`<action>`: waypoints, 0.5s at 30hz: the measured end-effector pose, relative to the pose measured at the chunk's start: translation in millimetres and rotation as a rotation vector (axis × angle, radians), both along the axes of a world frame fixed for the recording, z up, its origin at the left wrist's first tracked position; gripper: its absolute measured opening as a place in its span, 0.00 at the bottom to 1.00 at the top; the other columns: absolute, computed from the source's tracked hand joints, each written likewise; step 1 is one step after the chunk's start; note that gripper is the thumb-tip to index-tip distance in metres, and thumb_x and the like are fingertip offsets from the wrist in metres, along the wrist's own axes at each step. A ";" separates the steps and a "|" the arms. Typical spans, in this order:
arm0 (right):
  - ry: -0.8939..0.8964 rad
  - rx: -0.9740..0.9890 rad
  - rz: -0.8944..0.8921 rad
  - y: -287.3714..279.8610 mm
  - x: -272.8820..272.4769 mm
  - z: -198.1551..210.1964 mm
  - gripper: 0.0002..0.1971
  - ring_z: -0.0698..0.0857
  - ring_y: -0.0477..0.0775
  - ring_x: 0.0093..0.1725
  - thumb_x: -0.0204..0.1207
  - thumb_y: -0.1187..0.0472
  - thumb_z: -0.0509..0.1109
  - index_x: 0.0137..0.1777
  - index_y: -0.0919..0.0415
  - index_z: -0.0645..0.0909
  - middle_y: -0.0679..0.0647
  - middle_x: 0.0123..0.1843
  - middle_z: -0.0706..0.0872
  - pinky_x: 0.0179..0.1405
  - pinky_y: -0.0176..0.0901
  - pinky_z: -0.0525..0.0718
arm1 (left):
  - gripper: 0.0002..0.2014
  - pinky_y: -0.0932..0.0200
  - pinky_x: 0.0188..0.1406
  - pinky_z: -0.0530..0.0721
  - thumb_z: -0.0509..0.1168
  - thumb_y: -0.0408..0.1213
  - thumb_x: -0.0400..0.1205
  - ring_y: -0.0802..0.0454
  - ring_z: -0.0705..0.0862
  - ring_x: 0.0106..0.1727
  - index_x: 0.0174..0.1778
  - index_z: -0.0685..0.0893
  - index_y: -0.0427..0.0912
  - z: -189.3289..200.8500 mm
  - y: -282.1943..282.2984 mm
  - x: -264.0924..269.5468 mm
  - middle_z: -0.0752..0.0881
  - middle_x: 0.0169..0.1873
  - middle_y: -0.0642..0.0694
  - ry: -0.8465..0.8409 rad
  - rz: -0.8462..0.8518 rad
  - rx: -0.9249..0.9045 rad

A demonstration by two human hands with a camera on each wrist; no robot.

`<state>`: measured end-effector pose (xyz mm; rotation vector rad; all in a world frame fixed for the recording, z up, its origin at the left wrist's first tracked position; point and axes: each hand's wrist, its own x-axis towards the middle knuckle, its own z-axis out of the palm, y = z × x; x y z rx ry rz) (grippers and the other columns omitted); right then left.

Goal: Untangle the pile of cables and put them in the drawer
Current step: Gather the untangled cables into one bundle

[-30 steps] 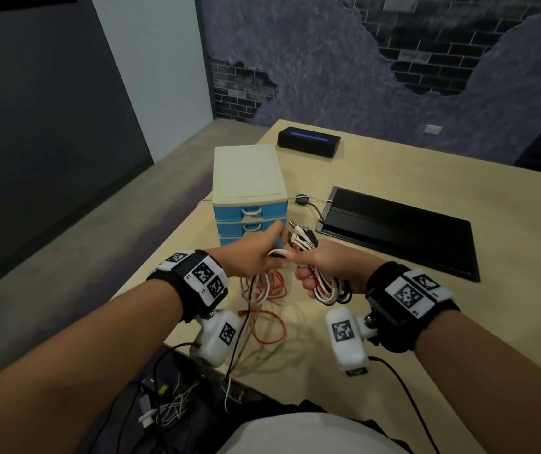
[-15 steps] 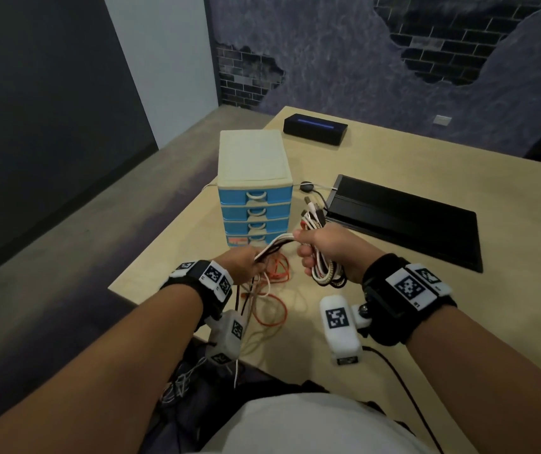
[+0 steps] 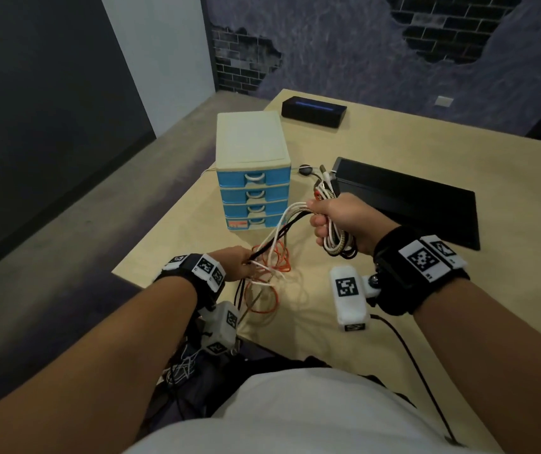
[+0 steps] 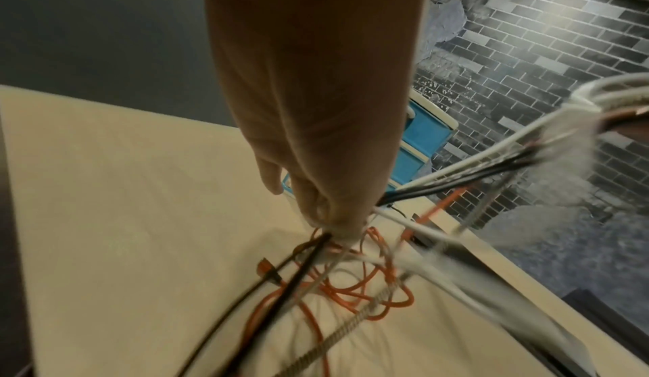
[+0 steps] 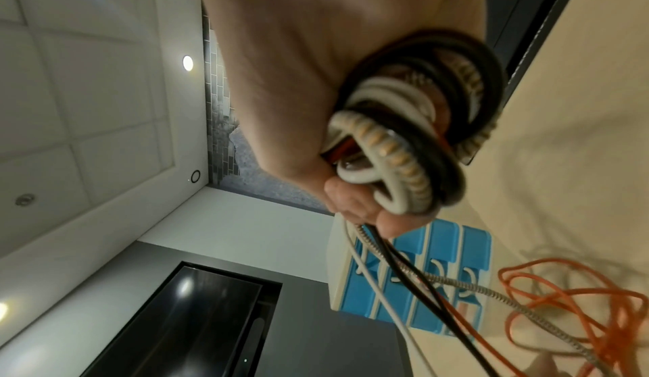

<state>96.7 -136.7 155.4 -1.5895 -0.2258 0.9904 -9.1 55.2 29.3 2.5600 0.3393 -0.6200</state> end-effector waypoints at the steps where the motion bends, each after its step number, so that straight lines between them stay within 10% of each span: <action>1: 0.007 -0.006 -0.001 -1.6 -0.4 -1.0 0.07 0.70 0.47 0.17 0.87 0.63 0.60 0.45 0.59 0.71 0.50 0.22 0.70 0.22 0.39 0.75 | 0.14 0.53 0.46 0.76 0.59 0.40 0.86 0.39 0.83 0.49 0.56 0.82 0.33 -1.0 -0.5 -0.1 0.86 0.51 0.33 0.011 0.002 -0.008; 9: -0.011 -0.042 0.039 -11.4 -0.3 -0.7 0.10 0.71 0.47 0.18 0.88 0.61 0.59 0.43 0.59 0.69 0.51 0.24 0.69 0.22 0.39 0.76 | 0.09 0.55 0.51 0.77 0.65 0.31 0.76 0.49 0.80 0.48 0.51 0.84 0.40 27.1 4.0 12.6 0.84 0.45 0.45 -0.041 -0.041 -0.302; 15: 0.028 -0.017 0.101 -11.3 -4.8 -3.6 0.09 0.71 0.46 0.18 0.87 0.60 0.61 0.44 0.60 0.71 0.51 0.25 0.69 0.22 0.38 0.78 | 0.23 0.52 0.73 0.70 0.49 0.57 0.85 0.57 0.80 0.66 0.61 0.84 0.50 82.1 -25.0 40.5 0.85 0.62 0.54 -0.201 0.238 -0.798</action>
